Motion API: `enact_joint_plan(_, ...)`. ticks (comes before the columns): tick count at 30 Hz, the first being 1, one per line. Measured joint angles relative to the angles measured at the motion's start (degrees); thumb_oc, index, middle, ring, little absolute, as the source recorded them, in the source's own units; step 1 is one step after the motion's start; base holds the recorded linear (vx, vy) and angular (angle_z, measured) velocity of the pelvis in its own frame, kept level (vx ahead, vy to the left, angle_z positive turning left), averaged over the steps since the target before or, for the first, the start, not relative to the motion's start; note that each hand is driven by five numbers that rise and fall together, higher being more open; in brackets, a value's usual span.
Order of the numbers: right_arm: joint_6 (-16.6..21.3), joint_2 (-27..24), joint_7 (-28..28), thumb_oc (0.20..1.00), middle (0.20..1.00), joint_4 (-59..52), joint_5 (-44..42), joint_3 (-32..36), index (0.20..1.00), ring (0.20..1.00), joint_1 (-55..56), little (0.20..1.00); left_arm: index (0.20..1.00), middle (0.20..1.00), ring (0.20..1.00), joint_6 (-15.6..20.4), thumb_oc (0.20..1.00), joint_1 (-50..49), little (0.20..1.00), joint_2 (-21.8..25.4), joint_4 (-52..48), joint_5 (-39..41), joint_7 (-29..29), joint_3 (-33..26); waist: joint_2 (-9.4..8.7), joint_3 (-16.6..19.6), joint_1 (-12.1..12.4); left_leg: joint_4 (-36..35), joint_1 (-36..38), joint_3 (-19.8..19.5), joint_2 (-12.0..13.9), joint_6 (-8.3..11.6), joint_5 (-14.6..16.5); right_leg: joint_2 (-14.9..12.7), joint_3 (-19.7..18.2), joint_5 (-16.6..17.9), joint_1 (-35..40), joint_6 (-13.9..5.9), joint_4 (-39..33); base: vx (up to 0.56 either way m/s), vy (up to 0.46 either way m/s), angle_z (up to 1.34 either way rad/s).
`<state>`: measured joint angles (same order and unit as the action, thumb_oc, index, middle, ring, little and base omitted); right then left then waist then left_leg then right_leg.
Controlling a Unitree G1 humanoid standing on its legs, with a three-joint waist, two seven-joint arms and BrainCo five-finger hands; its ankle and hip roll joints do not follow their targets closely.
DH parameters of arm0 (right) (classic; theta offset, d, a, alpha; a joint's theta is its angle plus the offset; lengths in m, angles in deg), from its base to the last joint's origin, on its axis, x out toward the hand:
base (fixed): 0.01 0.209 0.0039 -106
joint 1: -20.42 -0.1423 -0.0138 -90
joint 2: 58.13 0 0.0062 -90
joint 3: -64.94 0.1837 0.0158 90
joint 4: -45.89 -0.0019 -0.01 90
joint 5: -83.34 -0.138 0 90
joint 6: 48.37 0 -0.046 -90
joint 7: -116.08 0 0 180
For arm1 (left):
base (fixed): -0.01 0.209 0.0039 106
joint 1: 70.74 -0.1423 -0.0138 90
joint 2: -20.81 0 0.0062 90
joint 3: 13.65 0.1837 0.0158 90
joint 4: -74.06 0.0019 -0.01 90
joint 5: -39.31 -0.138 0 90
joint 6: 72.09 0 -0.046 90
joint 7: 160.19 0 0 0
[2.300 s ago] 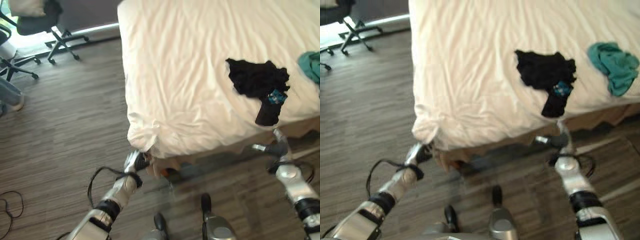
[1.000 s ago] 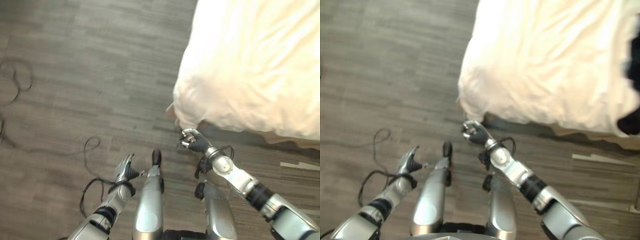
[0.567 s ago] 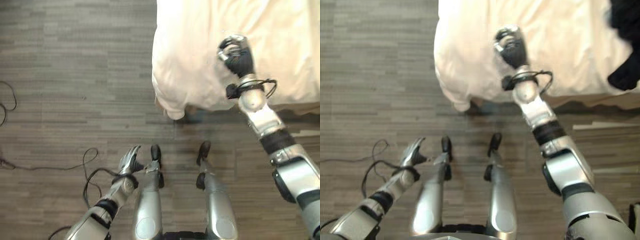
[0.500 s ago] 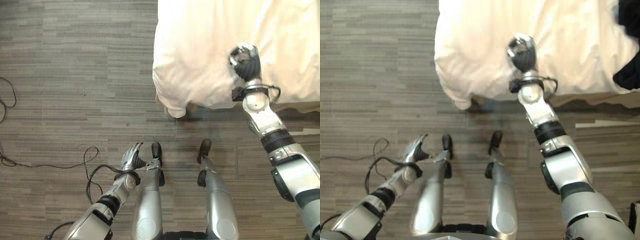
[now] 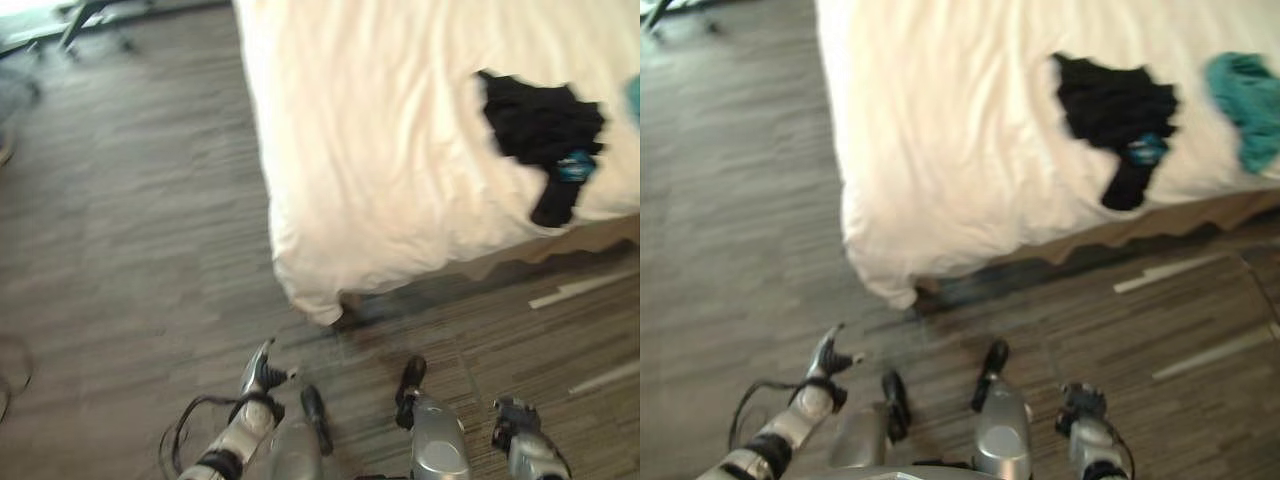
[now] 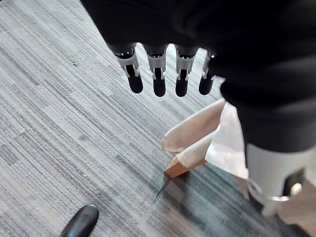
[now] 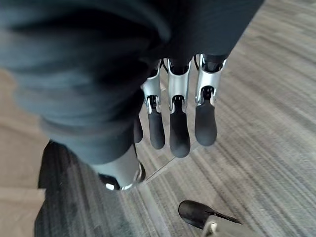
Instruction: Tidy up the quilt and then pick up the clothes from the bed and put them into the laundry hamper.
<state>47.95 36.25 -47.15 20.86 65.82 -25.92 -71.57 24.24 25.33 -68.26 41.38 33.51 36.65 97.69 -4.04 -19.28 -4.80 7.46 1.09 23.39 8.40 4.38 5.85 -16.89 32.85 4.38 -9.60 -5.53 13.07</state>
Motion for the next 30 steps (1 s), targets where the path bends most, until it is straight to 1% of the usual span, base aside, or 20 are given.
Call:
enact_joint_plan(2, -0.46, 0.67, -0.89, 1.000, 1.000, 1.35, 2.85, -2.58, 1.000, 1.000, 0.35, 1.000, 1.000, 1.000, 1.000, -0.97, 1.000, -0.81, 1.000, -0.61, 4.84, -0.92, -0.72, -1.49, 0.51, 1.81, -0.20, -1.71, 4.73, 4.98, 2.60, 1.75, 1.22, 1.07, 7.56, -0.70, -0.22, 2.29, 2.07, 0.26, -0.164, -1.42)
enact_joint_plan(4, -0.49, 0.06, -1.16, 1.000, 1.000, 1.55, 5.79, -4.74, 1.000, 1.000, 2.73, 1.000, 1.000, 1.000, 1.000, -1.67, 1.000, -2.00, 1.000, -1.80, 7.35, -3.69, -0.72, -0.41, 2.04, 5.20, -1.40, -1.33, 5.95, 6.64, 3.82, 2.19, 2.26, 2.81, 6.84, -4.61, -0.37, 4.97, 3.52, 0.39, -0.224, -0.85)
enact_joint_plan(5, -0.62, -0.61, -1.24, 1.000, 1.000, 1.81, 6.99, -5.40, 1.000, 1.000, 3.48, 1.000, 1.000, 1.000, 1.000, -1.83, 1.000, -2.71, 1.000, -2.63, 6.85, -4.91, -0.60, 0.10, 3.25, 6.37, -2.38, -0.70, 7.85, 8.79, 5.88, 6.31, 2.41, 5.55, 7.95, -6.38, -0.75, 5.35, 5.15, 0.53, -0.302, -1.92)
enact_joint_plan(6, -1.49, 0.38, -1.37, 1.000, 1.000, 4.27, 10.40, -7.69, 1.000, 1.000, 2.04, 1.000, 1.000, 1.000, 1.000, -1.22, 1.000, -5.38, 1.000, -0.52, 7.43, -8.04, 0.38, 2.56, 1.05, 7.78, 0.46, 9.88, 8.66, 8.33, 8.19, 8.33, 2.27, 8.91, 2.98, -8.18, -0.39, 9.90, 4.43, 0.17, -0.171, -2.48)
enact_joint_plan(7, -1.40, 0.03, -1.26, 1.000, 1.000, 4.19, 11.73, -9.36, 1.000, 1.000, 1.74, 1.000, 1.000, 1.000, 1.000, -1.59, 1.000, -6.13, 1.000, 0.09, 8.68, -9.05, 0.41, 4.00, 1.51, 8.71, 1.52, 17.75, 7.20, 5.58, 9.87, 7.35, 1.22, 11.28, 0.24, -9.12, -0.33, 9.67, 3.42, 0.25, -0.133, -3.31)
enact_joint_plan(8, -0.94, -1.14, -0.63, 1.000, 1.000, 3.16, 14.96, -12.43, 1.000, 1.000, 1.12, 1.000, 1.000, 1.000, 1.000, -1.72, 1.000, -6.48, 1.000, 0.38, 8.22, -10.91, 0.87, 4.11, 1.00, 9.26, 2.52, 34.21, -0.48, -6.17, 11.39, 5.56, -4.01, 14.40, -5.73, -7.63, 1.26, 11.10, -0.46, 0.12, 0.036, -2.64)
enact_joint_plan(9, -0.94, -1.79, -0.51, 1.000, 1.000, 2.14, 16.67, -13.55, 1.000, 1.000, 0.22, 1.000, 1.000, 1.000, 1.000, -1.38, 1.000, -6.74, 1.000, 0.26, 7.14, -11.26, 1.17, 2.54, 1.09, 9.82, 3.43, 40.79, -6.09, -14.55, 9.15, 6.32, -3.79, 15.76, -8.31, -6.78, 2.24, 11.42, -2.98, 0.24, 0.089, -2.62)
enact_joint_plan(10, -1.20, -1.94, -0.42, 1.000, 1.000, 2.30, 18.12, -15.16, 1.000, 1.000, 0.05, 1.000, 1.000, 1.000, 1.000, -0.90, 1.000, -5.56, 1.000, -0.36, 6.21, -10.95, 2.16, 1.29, 0.10, 9.67, 4.65, 40.29, -8.49, -20.81, 4.71, 5.72, -2.57, 16.23, -13.27, -5.82, 2.23, 11.40, -3.89, 0.28, 0.123, -2.42)
enact_joint_plan(11, -1.30, -2.41, -0.69, 1.000, 1.000, 2.61, 19.64, -16.13, 1.000, 1.000, -0.61, 1.000, 1.000, 1.000, 1.000, -0.25, 1.000, -5.07, 1.000, -0.65, 5.95, -10.23, 3.41, -0.63, -0.07, 9.60, 6.44, 37.40, -10.98, -24.96, 1.45, 5.78, -2.28, 17.08, -16.84, -4.50, 2.99, 11.19, -5.77, 0.22, 0.089, -2.07)
enact_joint_plan(14, -1.50, -3.10, -1.15, 1.000, 1.000, 3.18, 19.91, -18.37, 1.000, 1.000, -1.34, 1.000, 1.000, 1.000, 1.000, -0.13, 1.000, -4.78, 1.000, -2.77, 6.21, -8.89, 4.33, -2.55, 1.31, 9.03, 7.46, 22.89, -14.23, -30.71, -2.71, 4.78, -1.50, 19.69, -24.63, -2.04, 7.59, 9.82, -13.97, 0.48, 0.212, -1.82)
enact_joint_plan(16, -1.55, -3.47, -2.12, 1.000, 1.000, 2.99, 19.92, -19.88, 1.000, 1.000, -1.32, 1.000, 1.000, 1.000, 1.000, -0.07, 1.000, -4.65, 1.000, -3.58, 6.12, -7.77, 4.64, -2.60, 1.25, 8.72, 9.92, 3.38, -11.39, -32.00, -4.09, 4.63, -4.04, 19.44, -24.94, -0.53, 9.36, 9.81, -16.73, 0.44, 0.176, -1.71)
enact_joint_plan(18, -1.42, -3.62, -2.60, 1.000, 1.000, 3.01, 19.84, -19.96, 1.000, 1.000, -1.77, 1.000, 1.000, 1.000, 1.000, -0.12, 1.000, -3.81, 1.000, -4.45, 6.09, -7.70, 4.51, -2.41, 3.78, 7.74, 9.39, -5.56, -11.76, -31.85, -3.98, 4.78, -8.04, 20.67, -24.22, 0.38, 11.08, 10.25, -18.20, 0.63, 0.235, -1.10)
enact_joint_plan(20, -1.57, -3.21, -2.87, 1.000, 1.000, 3.53, 19.85, -19.78, 1.000, 1.000, -0.79, 1.000, 1.000, 1.000, 1.000, -0.08, 1.000, -2.61, 1.000, -5.35, 6.34, -6.90, 3.87, -1.75, 4.85, 7.73, 8.81, -4.87, -12.86, -32.27, -5.34, 3.16, -9.55, 21.42, -24.98, -0.73, 12.07, 10.19, -18.08, 0.60, 0.226, -0.58)
enact_joint_plan(21, -1.29, -2.03, -2.96, 1.000, 1.000, 3.67, 19.85, -19.83, 1.000, 1.000, 0.21, 1.000, 1.000, 1.000, 1.000, -0.46, 1.000, -1.33, 1.000, -5.18, 7.33, -6.23, 3.32, -0.91, 3.55, 7.53, 8.41, 4.63, -13.92, -31.91, -7.98, -0.94, -6.51, 19.86, -26.73, -3.00, 12.24, 8.74, -14.99, 0.36, 0.129, -0.74)
enact_joint_plan(23, -1.50, -1.41, -3.05, 1.000, 1.000, 3.37, 19.77, -19.66, 1.000, 1.000, 0.66, 1.000, 1.000, 1.000, 1.000, -0.64, 1.000, -1.70, 1.000, -5.17, 7.70, -6.16, 3.08, -0.40, 3.37, 8.28, 7.42, 3.15, -11.48, -31.71, -8.86, -3.43, -6.42, 18.28, -25.71, -7.83, 10.10, 5.12, -7.14, 0.42, 0.170, -0.55)
enact_joint_plan(24, -1.48, -1.00, -2.94, 1.000, 1.000, 3.14, 19.56, -19.48, 1.000, 1.000, 0.89, 1.000, 1.000, 1.000, 1.000, -0.89, 1.000, -1.06, 1.000, -5.01, 7.26, -6.15, 3.11, -0.33, 2.85, 7.91, 6.34, 2.50, -10.50, -31.26, -9.47, -4.21, -6.56, 17.45, -25.85, -7.55, 8.39, 3.05, -2.18, 0.71, 0.305, -0.34)
enact_joint_plan(26, -1.54, -1.15, -2.46, 1.000, 1.000, -1.72, 19.38, -16.90, 1.000, 1.000, 0.28, 1.000, 1.000, 1.000, 1.000, -1.88, 1.000, 0.21, 1.000, -3.66, 6.09, -6.39, 3.01, 3.64, 3.03, 5.80, 3.35, 2.62, -8.43, -30.02, -9.87, -7.52, -5.60, 13.06, -23.05, -11.12, -5.20, -0.14, 26.10, 0.63, 0.221, -0.11)
enact_joint_plan(27, -1.19, -1.16, -2.31, 1.000, 1.000, -2.44, 19.35, -16.22, 1.000, 1.000, -0.02, 1.000, 1.000, 1.000, 1.000, -1.77, 1.000, 0.42, 1.000, -3.61, 6.42, -6.72, 2.81, 4.17, 2.89, 5.82, 2.76, 2.19, -7.98, -29.64, -9.81, -8.12, -6.43, 12.11, -22.07, -11.39, -7.55, -0.24, 29.47, 0.63, 0.046, -0.01)
enact_joint_plan(28, -1.62, -1.11, -2.24, 1.000, 1.000, -3.45, 19.34, -15.63, 1.000, 1.000, -0.33, 1.000, 1.000, 1.000, 1.000, -1.80, 1.000, 1.27, 1.000, -3.55, 5.24, -6.86, 2.87, 4.50, 2.83, 5.66, 3.01, 1.01, -6.08, -29.57, -10.51, -8.44, -4.74, 11.60, -21.76, -11.70, -10.15, -1.75, 28.51, 0.69, -0.042, -0.08)
enact_joint_plan(30, -1.28, -1.04, -2.67, 1.000, 1.000, -4.54, 19.48, -15.29, 1.000, 1.000, -2.07, 1.000, 1.000, 1.000, 1.000, -1.56, 1.000, 2.41, 1.000, -3.27, 5.20, -9.36, 2.57, 5.90, 3.22, 4.57, 1.69, 0.30, -5.80, -30.64, -10.74, -8.53, -4.00, 11.33, -20.39, -11.96, -10.40, -1.76, 12.65, 0.72, -0.099, 0.24)
